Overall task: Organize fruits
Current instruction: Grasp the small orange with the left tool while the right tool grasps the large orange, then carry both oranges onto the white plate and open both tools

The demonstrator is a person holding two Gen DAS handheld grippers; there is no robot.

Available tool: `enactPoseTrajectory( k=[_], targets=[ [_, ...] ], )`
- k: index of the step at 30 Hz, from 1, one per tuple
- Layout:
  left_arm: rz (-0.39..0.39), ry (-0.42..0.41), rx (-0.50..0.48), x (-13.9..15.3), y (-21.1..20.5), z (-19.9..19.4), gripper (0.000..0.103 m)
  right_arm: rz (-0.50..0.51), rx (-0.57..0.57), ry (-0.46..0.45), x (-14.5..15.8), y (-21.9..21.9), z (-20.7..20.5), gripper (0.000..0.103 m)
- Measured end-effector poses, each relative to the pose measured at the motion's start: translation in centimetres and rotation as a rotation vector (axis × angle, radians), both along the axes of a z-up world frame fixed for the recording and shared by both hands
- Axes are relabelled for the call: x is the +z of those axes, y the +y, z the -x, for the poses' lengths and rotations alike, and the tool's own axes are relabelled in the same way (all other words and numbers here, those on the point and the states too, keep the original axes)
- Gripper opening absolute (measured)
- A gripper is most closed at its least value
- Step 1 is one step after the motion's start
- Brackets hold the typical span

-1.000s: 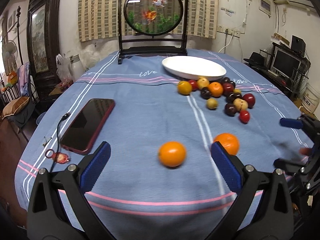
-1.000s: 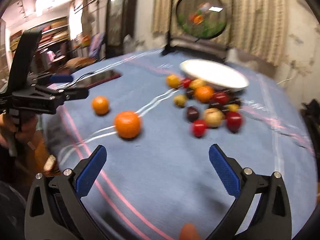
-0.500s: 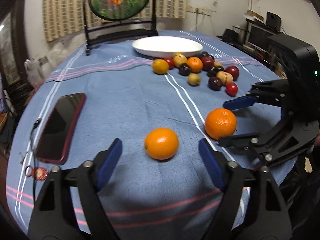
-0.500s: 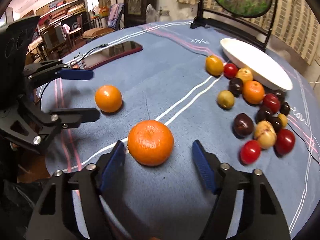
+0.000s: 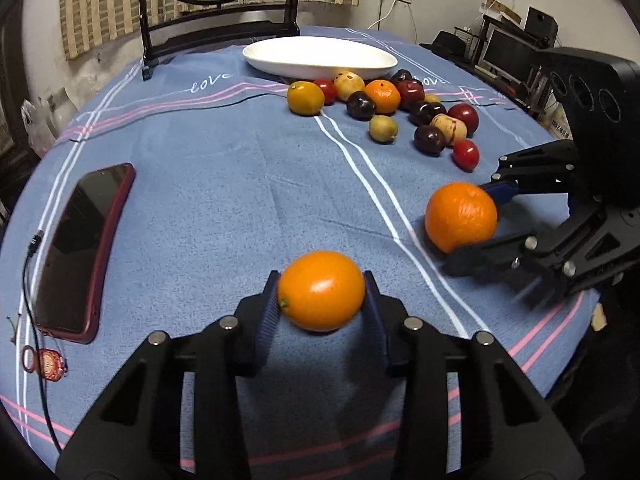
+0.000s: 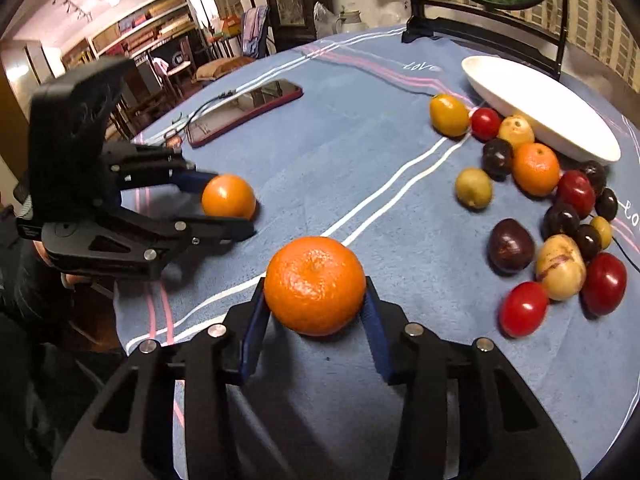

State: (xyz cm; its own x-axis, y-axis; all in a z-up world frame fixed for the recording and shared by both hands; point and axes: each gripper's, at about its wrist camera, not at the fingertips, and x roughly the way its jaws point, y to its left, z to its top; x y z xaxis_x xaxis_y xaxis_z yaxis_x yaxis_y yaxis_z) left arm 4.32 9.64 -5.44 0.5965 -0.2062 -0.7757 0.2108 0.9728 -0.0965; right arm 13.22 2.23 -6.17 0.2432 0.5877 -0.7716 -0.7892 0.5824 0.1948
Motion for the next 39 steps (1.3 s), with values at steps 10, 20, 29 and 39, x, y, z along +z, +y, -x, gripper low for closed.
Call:
enactPoseTrajectory(
  k=[10, 20, 29, 39],
  targets=[
    [0.016, -0.097, -0.016, 6.9, -1.9, -9.4, 0.04, -0.168, -0.298, -0.097, 6.2, -6.3, -10.9, 0.045],
    [0.006, 0.04, 0.082, 5.9, -4.6, -30.0, 0.04, 0.026, -0.488, -0.036, 3.1, -6.8, -26.8, 0.045],
    [-0.076, 0.039, 0.102, 4.5, -5.6, -32.4, 0.064, 0.064, -0.455, -0.049, 3.1, -5.8, -27.6, 0.056],
    [-0.032, -0.138, 0.197, 7.1, -2.8, -20.6, 0.101, -0.069, -0.447, -0.184, 4.2, -13.0, -16.0, 0.068]
  ],
)
